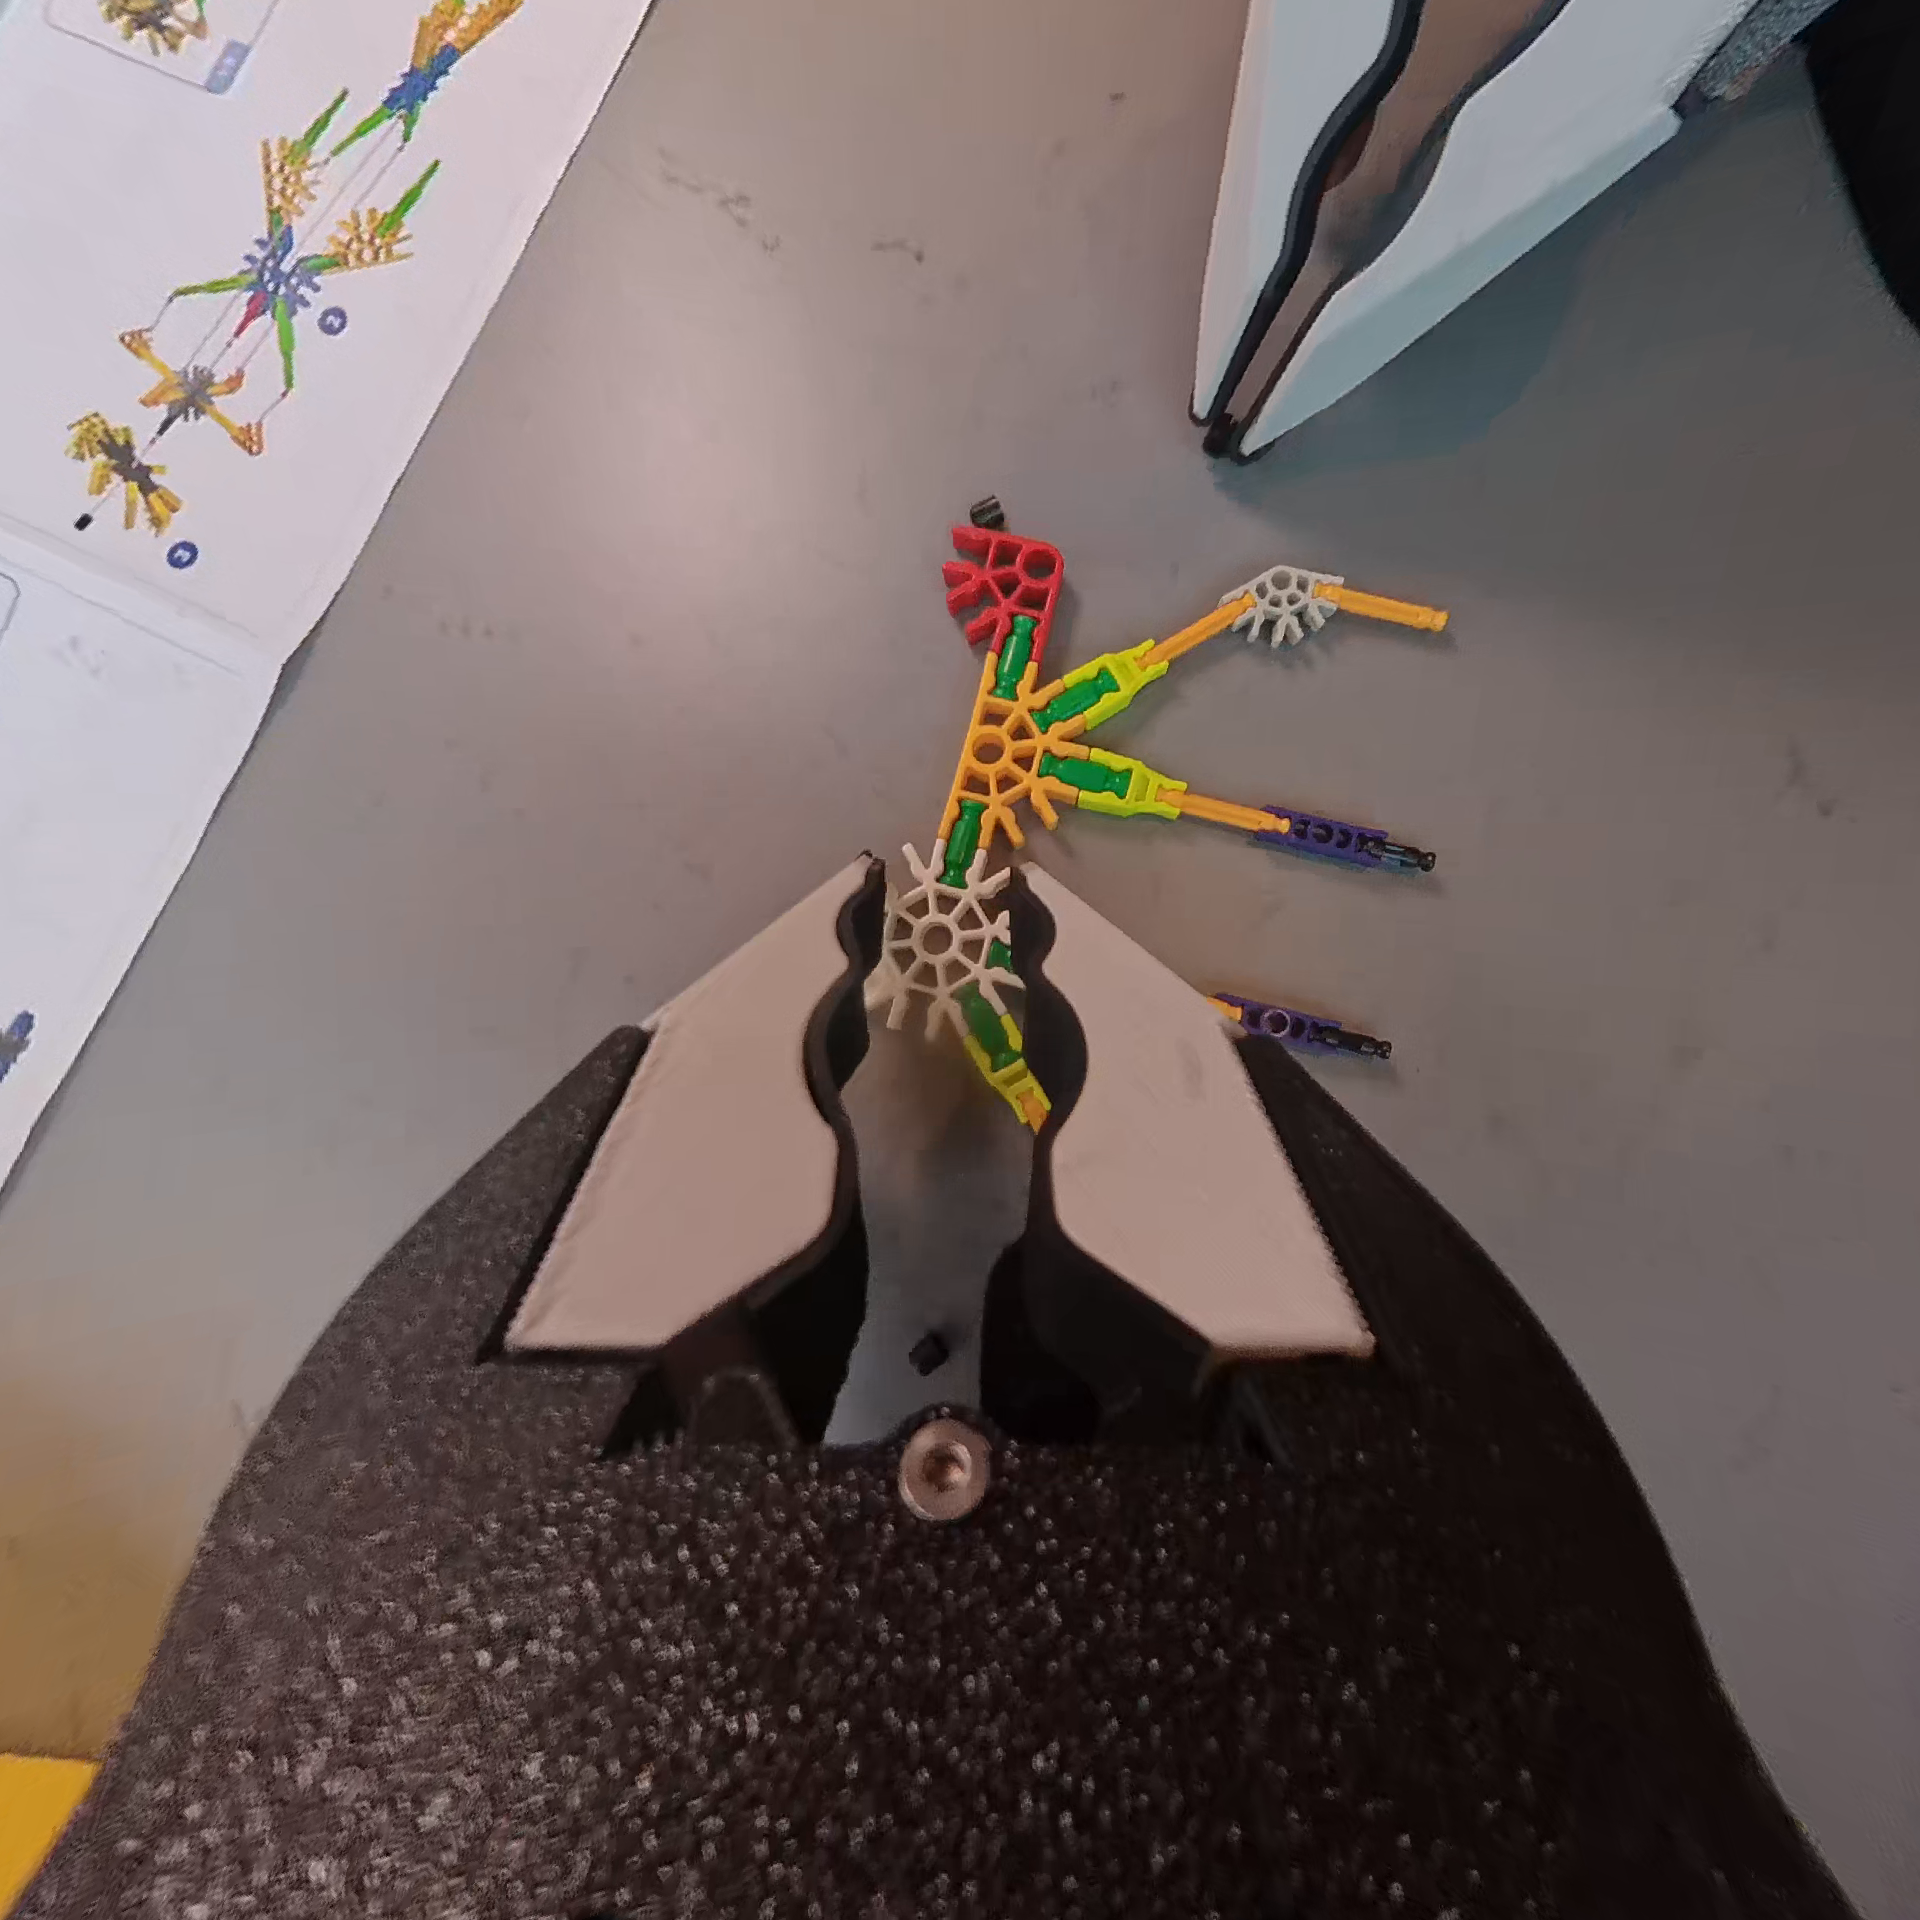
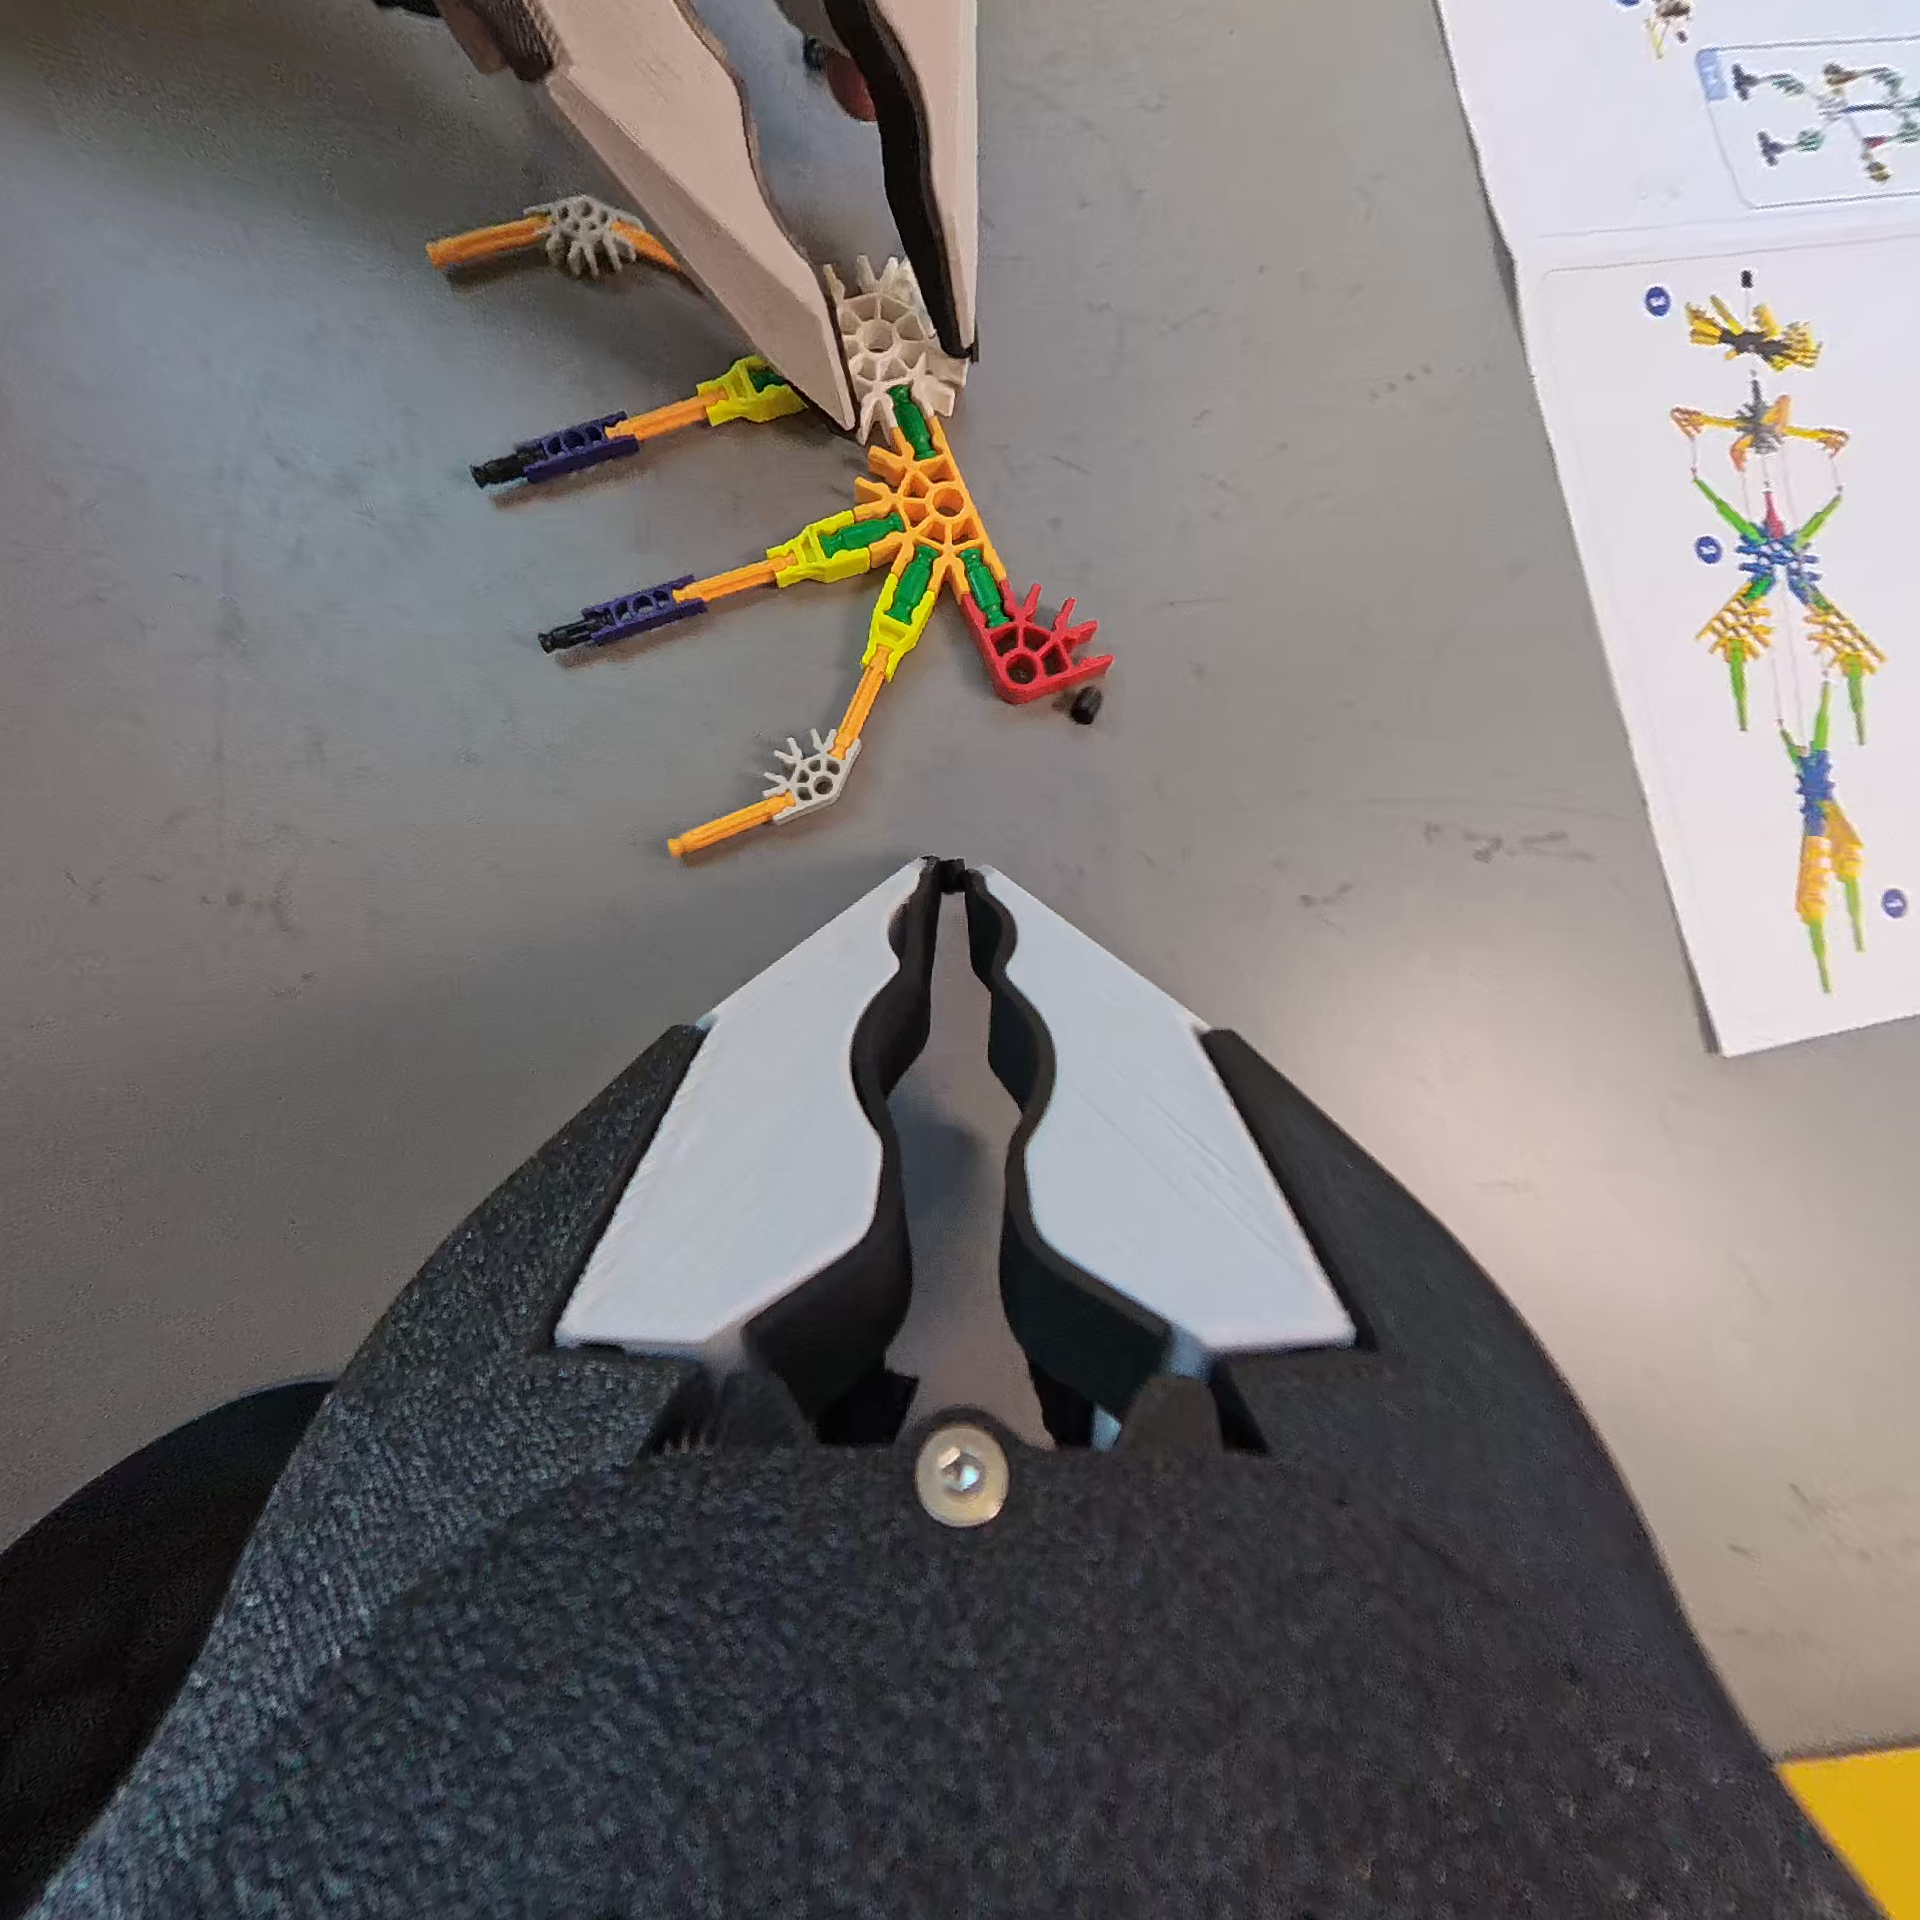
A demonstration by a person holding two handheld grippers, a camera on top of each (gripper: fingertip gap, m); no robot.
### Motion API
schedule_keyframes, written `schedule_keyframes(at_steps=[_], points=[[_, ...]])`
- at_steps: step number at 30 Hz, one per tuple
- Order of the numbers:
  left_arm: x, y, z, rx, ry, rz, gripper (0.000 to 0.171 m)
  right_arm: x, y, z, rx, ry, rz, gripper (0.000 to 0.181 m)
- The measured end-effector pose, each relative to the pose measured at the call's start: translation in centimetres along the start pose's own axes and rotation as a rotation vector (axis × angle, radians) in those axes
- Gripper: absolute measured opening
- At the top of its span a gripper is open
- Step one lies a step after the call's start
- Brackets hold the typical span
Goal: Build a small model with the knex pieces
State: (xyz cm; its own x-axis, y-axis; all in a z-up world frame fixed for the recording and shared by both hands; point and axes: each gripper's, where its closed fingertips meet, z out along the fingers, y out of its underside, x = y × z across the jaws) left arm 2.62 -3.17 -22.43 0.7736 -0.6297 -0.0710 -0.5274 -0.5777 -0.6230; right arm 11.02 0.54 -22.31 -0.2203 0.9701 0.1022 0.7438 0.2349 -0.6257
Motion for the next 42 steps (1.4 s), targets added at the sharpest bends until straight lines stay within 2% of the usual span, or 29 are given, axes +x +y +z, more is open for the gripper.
schedule_keyframes(at_steps=[3,6,8,11,15,17,22,24,27,31,34,38,42], points=[[-0.4,0.2,-0.1,-0.022,-0.076,-0.064,0.015,1.0,-0.4,-1.9,0.053,0.053,0.05,0.004],[0.3,0.5,-0.4,-0.028,-0.08,-0.089,0.015,1.2,0.0,-3.4,0.051,0.122,0.087,0.004],[1.2,0.9,-1.0,-0.036,-0.043,-0.072,0.015,0.1,0.6,-3.7,0.031,0.132,0.122,0.004],[2.5,0.9,-2.2,0.002,0.05,-0.033,0.024,-2.6,1.4,-3.6,0.0,0.12,0.142,0.004],[1.8,1.9,-2.0,-0.013,0.098,0.016,0.039,-5.9,0.9,-2.8,0.01,0.085,0.173,0.004],[2.3,1.7,-1.8,0.006,0.168,0.032,0.039,-6.5,0.6,-2.2,-0.001,0.1,0.171,0.004],[2.5,1.3,-1.4,-0.014,0.136,-0.004,0.035,-6.0,0.9,-1.2,-0.072,0.179,0.177,0.004],[2.6,1.4,-1.6,-0.031,0.101,-0.061,0.028,-5.5,1.4,-1.0,-0.096,0.2,0.192,0.004],[4.2,1.5,-2.1,-0.028,0.14,-0.152,0.033,-5.5,1.4,-0.9,-0.079,0.177,0.204,0.004],[7.7,1.9,-3.7,-0.011,0.258,-0.153,0.039,-5.5,1.4,-1.0,-0.062,0.147,0.22,0.004],[7.1,2.0,-4.5,0.011,0.214,-0.114,0.039,-5.2,1.8,-1.4,-0.071,0.141,0.195,0.004],[5.1,0.2,-4.4,0.075,0.16,-0.044,0.035,-4.0,1.8,-2.2,-0.039,0.136,0.171,0.004],[4.2,-3.0,-1.6,0.117,0.159,0.134,0.029,-2.6,2.0,-2.0,-0.035,0.115,0.131,0.004]])
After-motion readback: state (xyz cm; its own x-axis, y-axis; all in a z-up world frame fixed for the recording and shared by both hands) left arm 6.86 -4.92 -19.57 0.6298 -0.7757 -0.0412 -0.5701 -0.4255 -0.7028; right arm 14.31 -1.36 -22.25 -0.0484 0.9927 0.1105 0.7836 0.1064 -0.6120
